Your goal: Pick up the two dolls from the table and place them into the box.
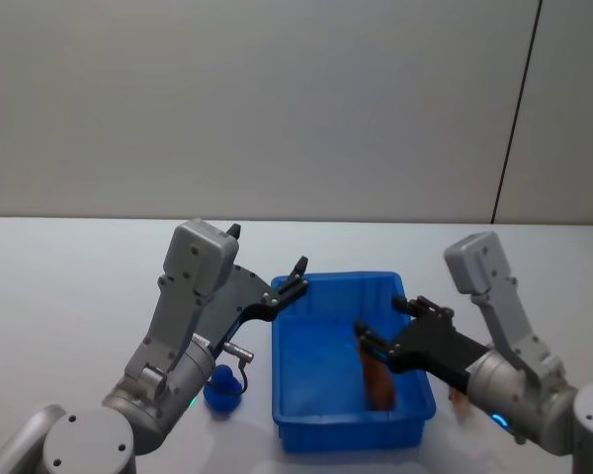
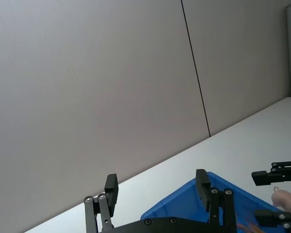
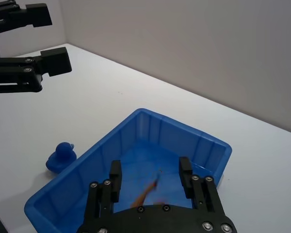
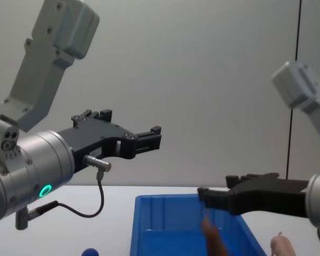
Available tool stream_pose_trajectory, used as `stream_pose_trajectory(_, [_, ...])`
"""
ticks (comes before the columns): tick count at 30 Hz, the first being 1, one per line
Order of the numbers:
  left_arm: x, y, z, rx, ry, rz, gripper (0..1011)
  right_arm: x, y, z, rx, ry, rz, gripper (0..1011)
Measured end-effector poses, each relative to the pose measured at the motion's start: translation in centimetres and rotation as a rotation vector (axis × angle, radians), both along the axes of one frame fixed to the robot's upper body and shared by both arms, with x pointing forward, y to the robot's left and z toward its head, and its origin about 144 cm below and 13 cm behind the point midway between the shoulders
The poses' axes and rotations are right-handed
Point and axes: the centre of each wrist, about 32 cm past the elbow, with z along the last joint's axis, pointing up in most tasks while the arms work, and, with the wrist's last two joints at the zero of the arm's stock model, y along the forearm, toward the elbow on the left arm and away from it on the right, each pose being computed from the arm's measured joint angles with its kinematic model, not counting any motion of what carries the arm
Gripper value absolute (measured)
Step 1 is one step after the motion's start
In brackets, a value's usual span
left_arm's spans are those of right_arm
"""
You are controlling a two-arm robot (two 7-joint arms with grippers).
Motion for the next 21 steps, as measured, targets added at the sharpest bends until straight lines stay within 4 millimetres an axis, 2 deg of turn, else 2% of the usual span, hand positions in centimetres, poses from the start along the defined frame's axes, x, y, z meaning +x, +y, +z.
stream_pose_trajectory(4, [0.0,0.0,0.0,0.000,0.000,0.000,1002,0.4,0.5,-0.1,-0.011,0.010,0.011,800])
stream_pose_trajectory(11, [0.0,0.0,0.0,0.000,0.000,0.000,1002,0.7,0.5,-0.1,-0.018,0.014,0.003,968])
stream_pose_trajectory(13, [0.0,0.0,0.0,0.000,0.000,0.000,1002,0.7,0.4,-0.1,-0.020,0.013,-0.006,1001])
stream_pose_trajectory(21, [0.0,0.0,0.0,0.000,0.000,0.000,1002,0.1,-0.5,-0.3,-0.026,-0.009,-0.066,1001])
